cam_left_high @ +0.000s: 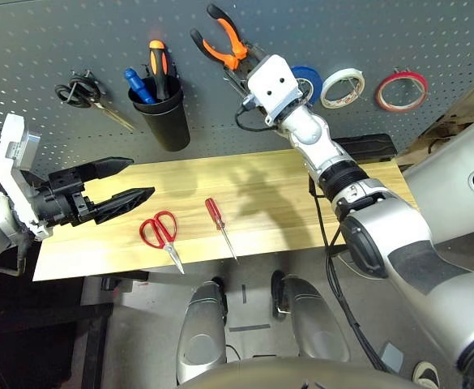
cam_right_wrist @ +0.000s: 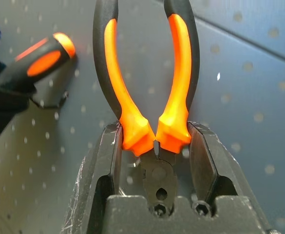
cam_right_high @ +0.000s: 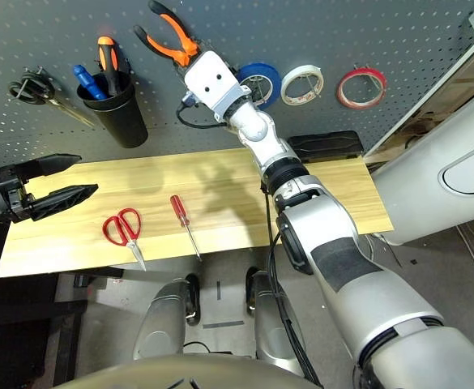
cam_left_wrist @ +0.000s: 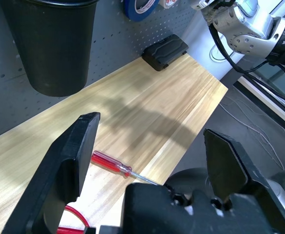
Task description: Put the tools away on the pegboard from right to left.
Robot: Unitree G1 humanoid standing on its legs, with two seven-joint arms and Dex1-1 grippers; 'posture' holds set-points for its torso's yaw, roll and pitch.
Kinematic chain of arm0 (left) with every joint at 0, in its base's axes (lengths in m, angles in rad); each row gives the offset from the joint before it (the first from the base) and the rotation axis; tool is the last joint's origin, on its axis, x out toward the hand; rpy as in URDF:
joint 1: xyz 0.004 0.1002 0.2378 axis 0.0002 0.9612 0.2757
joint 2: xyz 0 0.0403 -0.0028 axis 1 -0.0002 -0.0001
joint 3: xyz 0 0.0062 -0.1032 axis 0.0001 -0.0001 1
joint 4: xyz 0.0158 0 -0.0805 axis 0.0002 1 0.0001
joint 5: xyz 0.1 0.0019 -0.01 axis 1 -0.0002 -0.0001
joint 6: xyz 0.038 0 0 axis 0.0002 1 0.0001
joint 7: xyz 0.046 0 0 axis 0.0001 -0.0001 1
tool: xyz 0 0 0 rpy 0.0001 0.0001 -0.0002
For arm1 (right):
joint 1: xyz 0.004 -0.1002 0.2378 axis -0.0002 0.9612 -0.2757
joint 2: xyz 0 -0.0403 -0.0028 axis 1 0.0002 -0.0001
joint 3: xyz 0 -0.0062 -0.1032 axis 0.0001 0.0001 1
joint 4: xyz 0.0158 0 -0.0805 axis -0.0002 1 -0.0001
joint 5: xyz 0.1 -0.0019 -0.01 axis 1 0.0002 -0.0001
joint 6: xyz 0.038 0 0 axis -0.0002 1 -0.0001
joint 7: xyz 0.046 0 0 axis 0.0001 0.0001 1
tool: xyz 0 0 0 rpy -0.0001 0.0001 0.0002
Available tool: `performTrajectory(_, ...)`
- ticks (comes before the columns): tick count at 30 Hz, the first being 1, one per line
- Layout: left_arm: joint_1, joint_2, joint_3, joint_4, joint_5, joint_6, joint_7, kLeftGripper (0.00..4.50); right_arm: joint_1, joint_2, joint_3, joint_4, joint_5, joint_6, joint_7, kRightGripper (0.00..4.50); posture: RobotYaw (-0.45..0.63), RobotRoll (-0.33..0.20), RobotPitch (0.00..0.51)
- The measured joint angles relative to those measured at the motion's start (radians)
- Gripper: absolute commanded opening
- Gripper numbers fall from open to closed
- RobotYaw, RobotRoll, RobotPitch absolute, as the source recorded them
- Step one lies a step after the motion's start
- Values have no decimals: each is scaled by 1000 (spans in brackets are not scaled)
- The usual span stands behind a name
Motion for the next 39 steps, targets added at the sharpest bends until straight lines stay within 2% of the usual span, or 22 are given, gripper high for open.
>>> performTrajectory(16,-27,-1,-16,15,2,-6,-4,4500,0,2,31,-100,-22,-10,-30,2098,131,0,218)
performTrajectory(39,-16,2,-8,17,1,-6,-12,4500,-2,28,-31,43,55,4,-16,2098,160,0,222)
